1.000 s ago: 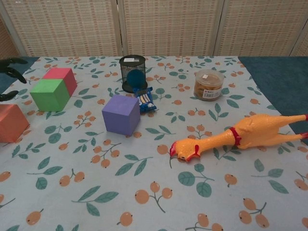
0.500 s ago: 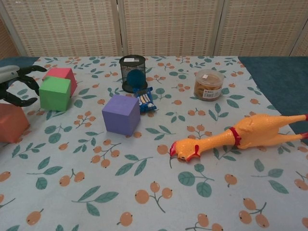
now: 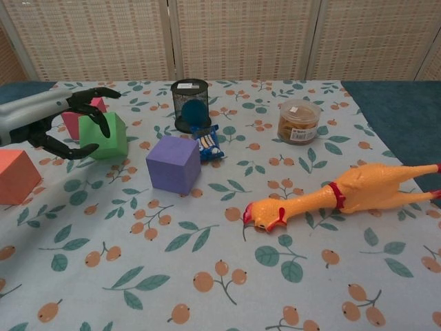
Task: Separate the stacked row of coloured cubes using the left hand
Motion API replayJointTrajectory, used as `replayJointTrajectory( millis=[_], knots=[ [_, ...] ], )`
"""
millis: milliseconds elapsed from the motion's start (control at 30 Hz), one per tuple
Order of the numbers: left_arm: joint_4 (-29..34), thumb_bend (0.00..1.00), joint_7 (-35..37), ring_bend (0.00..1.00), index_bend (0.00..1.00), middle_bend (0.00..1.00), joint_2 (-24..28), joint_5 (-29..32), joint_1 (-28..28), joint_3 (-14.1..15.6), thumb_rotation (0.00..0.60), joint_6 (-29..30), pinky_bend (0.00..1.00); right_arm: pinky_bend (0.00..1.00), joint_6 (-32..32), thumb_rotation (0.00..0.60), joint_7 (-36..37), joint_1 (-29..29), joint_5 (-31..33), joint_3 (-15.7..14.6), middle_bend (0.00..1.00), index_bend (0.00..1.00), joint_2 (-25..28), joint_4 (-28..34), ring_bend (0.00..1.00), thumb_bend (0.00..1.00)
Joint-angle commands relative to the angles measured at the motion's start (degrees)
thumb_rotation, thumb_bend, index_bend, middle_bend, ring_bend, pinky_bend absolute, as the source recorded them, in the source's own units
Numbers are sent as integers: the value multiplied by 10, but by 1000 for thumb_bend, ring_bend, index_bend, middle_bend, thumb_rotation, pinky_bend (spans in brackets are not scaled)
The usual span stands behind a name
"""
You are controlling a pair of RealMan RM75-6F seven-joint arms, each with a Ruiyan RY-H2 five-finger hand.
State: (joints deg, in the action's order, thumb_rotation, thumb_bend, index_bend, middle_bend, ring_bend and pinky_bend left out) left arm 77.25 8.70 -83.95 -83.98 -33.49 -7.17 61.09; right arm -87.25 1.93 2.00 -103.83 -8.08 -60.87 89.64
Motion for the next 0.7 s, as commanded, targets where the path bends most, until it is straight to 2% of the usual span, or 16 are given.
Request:
replayJointTrajectory(
  millis=[33,133,200,267,333,567,700],
  knots=[
    [31,420,-38,214,0,309,9,-41,13,11,600,64,62,0,0,600,0,0,0,0,0,0,0,0,0,189],
    [33,426,-62,195,0,241,7,-60,22,11,600,104,71,0,0,600,1,0,1,0,0,0,1,0,0,189],
    [26,422,-73,146,0,187,6,-61,23,10,600,109,69,0,2,600,2,1,1,0,0,0,1,0,0,189],
    [14,407,-98,37,0,65,8,-46,17,11,600,84,46,0,4,600,2,2,0,-1,0,0,1,0,0,189],
    [9,393,-100,0,0,3,10,-28,9,11,600,53,23,0,4,600,2,2,0,-1,0,0,1,0,0,189],
    [-38,378,-89,0,0,0,-11,-14,-13,5,600,17,3,0,4,600,1,2,-1,-2,0,0,0,1,0,189],
    [-110,377,-73,0,0,0,-47,-10,-46,-4,600,-17,0,0,8,600,-3,2,1,-2,0,0,-1,0,0,189]
  ],
)
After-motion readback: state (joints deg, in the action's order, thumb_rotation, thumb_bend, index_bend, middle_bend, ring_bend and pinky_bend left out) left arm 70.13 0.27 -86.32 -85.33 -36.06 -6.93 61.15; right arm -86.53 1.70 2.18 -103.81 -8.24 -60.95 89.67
